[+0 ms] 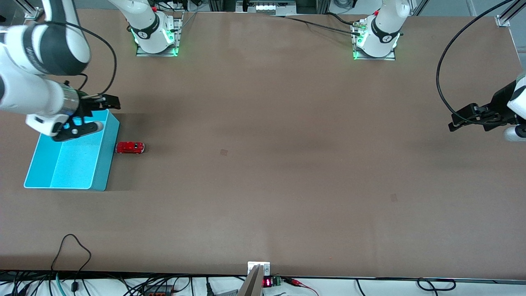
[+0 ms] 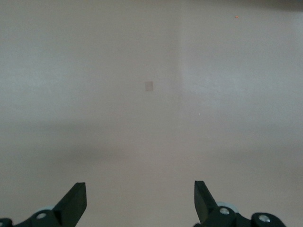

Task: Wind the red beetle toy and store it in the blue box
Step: 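Lower the right gripper over the red car beside the box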

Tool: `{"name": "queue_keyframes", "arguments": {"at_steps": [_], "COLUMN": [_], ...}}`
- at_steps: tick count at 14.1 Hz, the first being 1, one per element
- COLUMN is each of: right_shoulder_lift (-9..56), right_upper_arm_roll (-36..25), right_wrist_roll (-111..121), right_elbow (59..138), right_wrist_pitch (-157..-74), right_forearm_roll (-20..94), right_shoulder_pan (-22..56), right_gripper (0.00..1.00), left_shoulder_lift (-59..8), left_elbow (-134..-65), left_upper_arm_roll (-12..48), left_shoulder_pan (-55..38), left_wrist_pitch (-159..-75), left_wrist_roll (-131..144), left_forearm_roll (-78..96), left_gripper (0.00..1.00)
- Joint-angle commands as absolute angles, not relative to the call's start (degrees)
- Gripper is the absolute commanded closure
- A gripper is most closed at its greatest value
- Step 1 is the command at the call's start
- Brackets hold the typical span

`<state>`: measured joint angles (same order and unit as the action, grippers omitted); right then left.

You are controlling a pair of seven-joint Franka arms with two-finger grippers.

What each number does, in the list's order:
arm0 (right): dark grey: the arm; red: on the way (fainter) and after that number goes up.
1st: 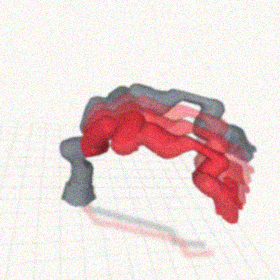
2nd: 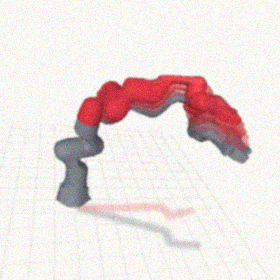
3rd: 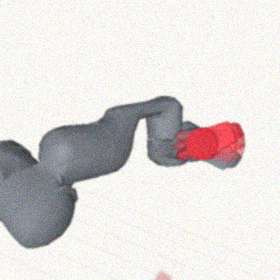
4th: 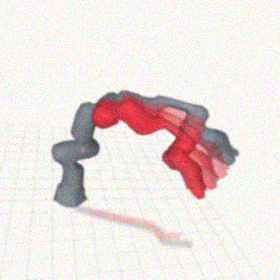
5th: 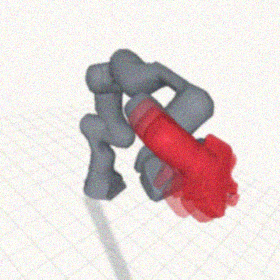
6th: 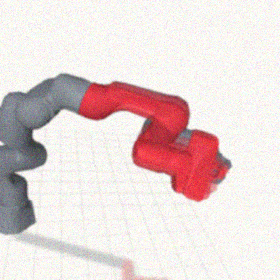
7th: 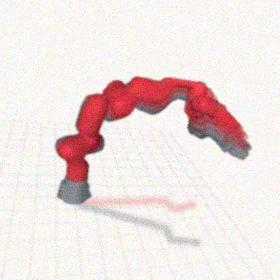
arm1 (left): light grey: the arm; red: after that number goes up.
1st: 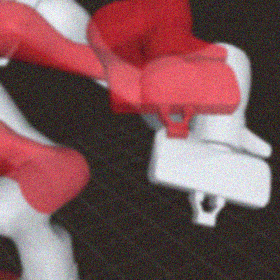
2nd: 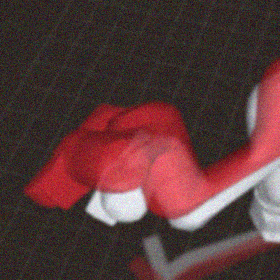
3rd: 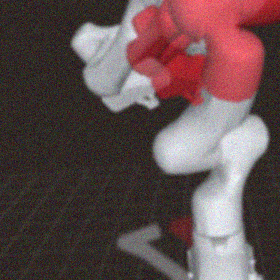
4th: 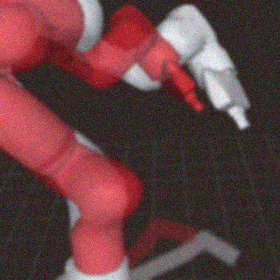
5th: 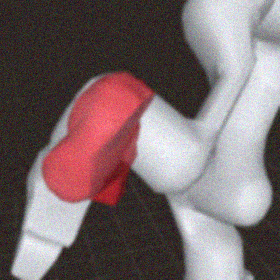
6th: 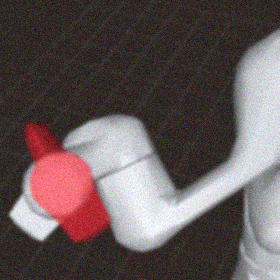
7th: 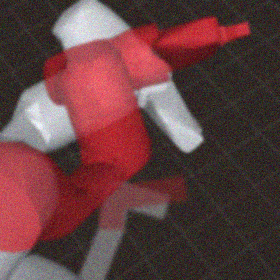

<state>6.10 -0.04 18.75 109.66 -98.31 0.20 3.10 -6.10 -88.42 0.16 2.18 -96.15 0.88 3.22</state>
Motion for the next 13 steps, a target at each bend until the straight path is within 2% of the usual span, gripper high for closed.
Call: {"name": "queue_keyframes", "arguments": {"at_steps": [1,4,6,13], "right_shoulder_lift": [2.02,2.63,4.47,13.61], "right_upper_arm_roll": [-0.09,0.44,1.05,1.05], "right_wrist_roll": [33.42,47.15,56.65,81.27], "right_elbow": [120.21,127.07,129.63,129.81], "right_wrist_pitch": [-108.51,-118.35,-125.3,-141.57], "right_forearm_roll": [0.88,0.18,-2.71,-6.24], "right_shoulder_pan": [2.38,1.76,1.58,-0.96], "right_gripper": [0.0,0.0,0.0,0.0], "left_shoulder_lift": [-1.68,2.98,3.16,1.32], "left_elbow": [-94.02,-100.8,-100.64,-96.06], "left_upper_arm_roll": [-0.26,-0.09,0.17,0.18], "left_shoulder_pan": [1.93,2.28,2.29,2.2], "left_wrist_pitch": [-98.07,-102.12,-101.78,-95.98], "left_wrist_roll": [1.67,1.76,1.76,0.97], "left_forearm_roll": [3.96,3.69,3.6,3.6], "left_gripper": [0.0,0.0,0.0,0.0]}}
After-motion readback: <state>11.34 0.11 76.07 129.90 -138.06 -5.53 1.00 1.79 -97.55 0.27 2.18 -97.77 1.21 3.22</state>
